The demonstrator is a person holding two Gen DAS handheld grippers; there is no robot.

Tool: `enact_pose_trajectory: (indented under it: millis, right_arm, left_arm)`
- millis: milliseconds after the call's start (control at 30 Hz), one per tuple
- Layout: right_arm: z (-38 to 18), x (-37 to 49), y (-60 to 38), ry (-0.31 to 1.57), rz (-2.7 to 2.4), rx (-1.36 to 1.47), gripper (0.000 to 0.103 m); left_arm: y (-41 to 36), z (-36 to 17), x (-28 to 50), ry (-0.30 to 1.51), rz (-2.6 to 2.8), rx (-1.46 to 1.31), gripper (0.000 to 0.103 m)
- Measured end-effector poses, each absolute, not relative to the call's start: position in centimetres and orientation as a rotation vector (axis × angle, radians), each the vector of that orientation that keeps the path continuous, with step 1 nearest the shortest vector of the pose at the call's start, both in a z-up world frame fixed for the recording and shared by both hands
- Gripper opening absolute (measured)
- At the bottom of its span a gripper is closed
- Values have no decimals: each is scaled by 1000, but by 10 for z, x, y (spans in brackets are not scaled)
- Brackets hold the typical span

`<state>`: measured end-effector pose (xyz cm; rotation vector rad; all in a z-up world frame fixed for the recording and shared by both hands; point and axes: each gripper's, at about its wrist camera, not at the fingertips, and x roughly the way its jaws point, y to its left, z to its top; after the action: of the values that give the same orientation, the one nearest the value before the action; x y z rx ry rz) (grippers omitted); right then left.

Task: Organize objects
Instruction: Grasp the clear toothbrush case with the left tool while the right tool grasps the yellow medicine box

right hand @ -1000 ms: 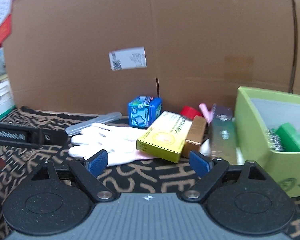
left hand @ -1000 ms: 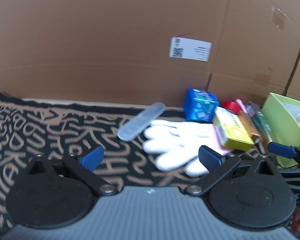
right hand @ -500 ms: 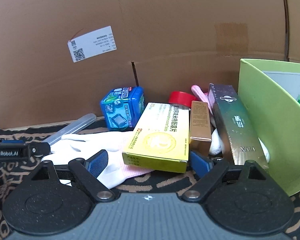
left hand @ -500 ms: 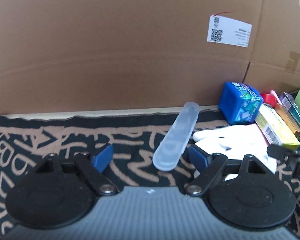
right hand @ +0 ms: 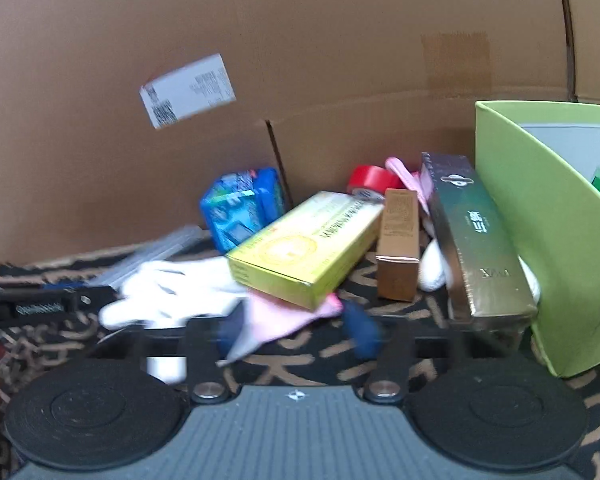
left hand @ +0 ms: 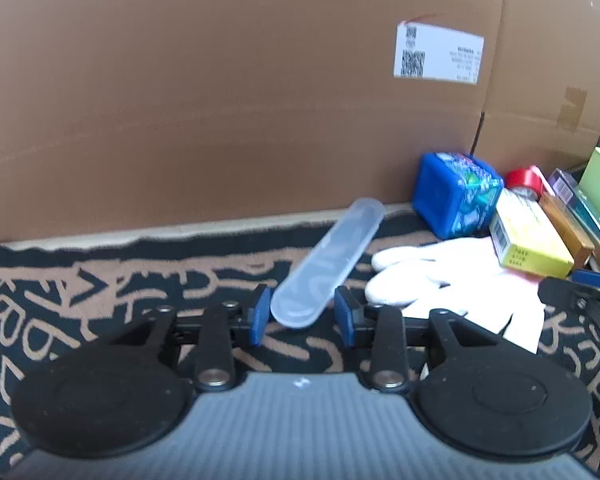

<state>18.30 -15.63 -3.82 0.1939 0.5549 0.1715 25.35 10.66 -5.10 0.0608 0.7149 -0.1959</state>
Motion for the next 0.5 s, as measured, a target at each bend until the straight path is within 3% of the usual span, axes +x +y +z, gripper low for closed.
enact_pose_trajectory:
  millis: [33, 100, 167, 367, 500]
  right_arm:
    - [-35, 181, -151, 540, 172, 171, 80]
    - [-30, 182, -141, 530, 156, 145, 81]
    - [-28, 190, -131, 532, 98, 133, 87]
    - [-43, 224, -106, 588, -38, 62, 88]
    - [-45, 225, -118, 573, -27, 139, 78]
  left_arm:
    - [106, -49, 253, 704, -198, 53, 53]
    - [105, -46, 257, 689, -201, 42, 68]
    - [100, -47, 265, 694, -194, 69, 69]
    - [93, -56, 277, 691, -180, 144, 77]
    - [102, -64, 284, 711, -193, 107, 75]
